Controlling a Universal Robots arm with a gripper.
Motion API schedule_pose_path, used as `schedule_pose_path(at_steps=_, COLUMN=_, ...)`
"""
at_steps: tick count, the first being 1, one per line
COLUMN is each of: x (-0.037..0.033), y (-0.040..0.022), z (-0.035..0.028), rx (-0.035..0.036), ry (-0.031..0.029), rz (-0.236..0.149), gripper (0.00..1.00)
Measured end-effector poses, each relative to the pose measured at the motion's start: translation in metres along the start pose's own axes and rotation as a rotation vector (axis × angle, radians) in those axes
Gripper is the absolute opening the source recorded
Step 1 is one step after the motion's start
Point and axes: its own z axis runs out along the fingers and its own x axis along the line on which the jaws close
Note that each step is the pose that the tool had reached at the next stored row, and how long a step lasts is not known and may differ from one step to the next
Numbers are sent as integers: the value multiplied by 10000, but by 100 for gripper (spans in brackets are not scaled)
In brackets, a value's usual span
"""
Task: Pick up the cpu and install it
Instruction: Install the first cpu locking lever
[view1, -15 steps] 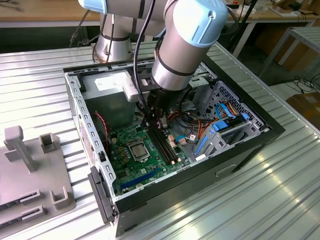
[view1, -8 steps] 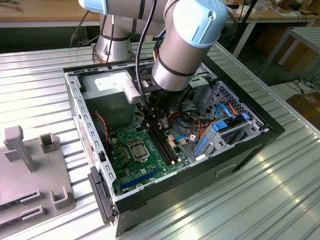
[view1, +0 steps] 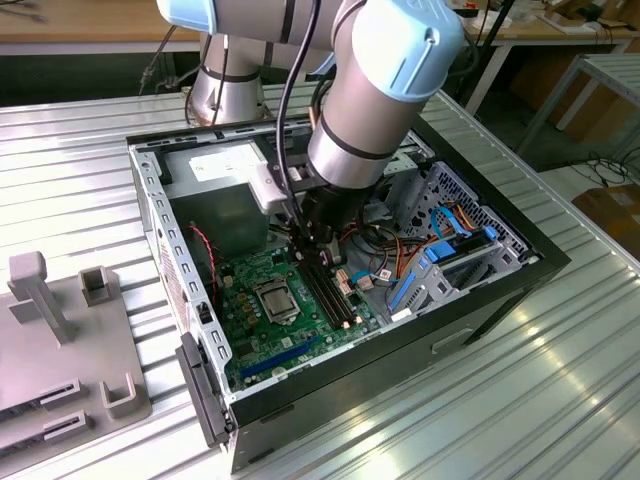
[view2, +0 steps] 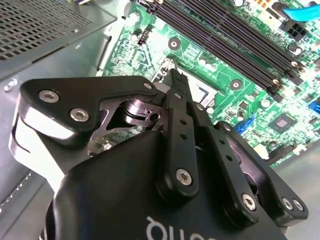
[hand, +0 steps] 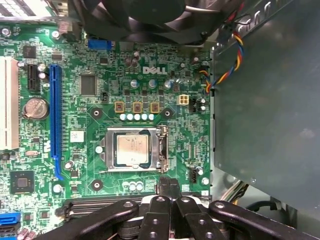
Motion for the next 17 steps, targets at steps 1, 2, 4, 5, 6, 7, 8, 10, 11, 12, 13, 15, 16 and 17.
schedule_pose_path(at_steps=1, x=10, y=0, z=0, rx=0, ry=4, rz=-1, gripper=11)
schedule_pose_path(at_steps=2, x=16, y=0, z=0, rx=0, ry=7, rz=-3, gripper=11)
schedule_pose_path(at_steps=4, x=59, y=0, z=0, rx=-5, ry=170, rz=-22, gripper=11)
schedule_pose_path(at_steps=5, x=61, y=0, z=4, rx=-6, ry=200, rz=-26, gripper=11)
schedule_pose_path(at_steps=6, x=63, y=-1, z=11, rx=-6, ry=215, rz=-28, gripper=11)
schedule_pose_path(at_steps=7, x=64, y=-2, z=22, rx=-6, ry=224, rz=-35, gripper=11)
schedule_pose_path(at_steps=8, x=68, y=-4, z=53, rx=-8, ry=230, rz=-59, gripper=11)
schedule_pose_path(at_steps=10, x=71, y=-6, z=87, rx=-10, ry=234, rz=-87, gripper=11)
schedule_pose_path(at_steps=11, x=73, y=-8, z=101, rx=-11, ry=236, rz=-101, gripper=11)
schedule_pose_path(at_steps=12, x=75, y=-11, z=114, rx=-12, ry=238, rz=-114, gripper=11)
schedule_pose_path(at_steps=13, x=76, y=-13, z=122, rx=-13, ry=242, rz=-126, gripper=11)
schedule_pose_path(at_steps=15, x=76, y=-14, z=125, rx=-15, ry=259, rz=-137, gripper=11)
schedule_pose_path(at_steps=16, x=76, y=-14, z=125, rx=-16, ry=269, rz=-142, gripper=11)
schedule_pose_path(at_steps=17, x=77, y=-14, z=127, rx=-17, ry=280, rz=-150, gripper=11)
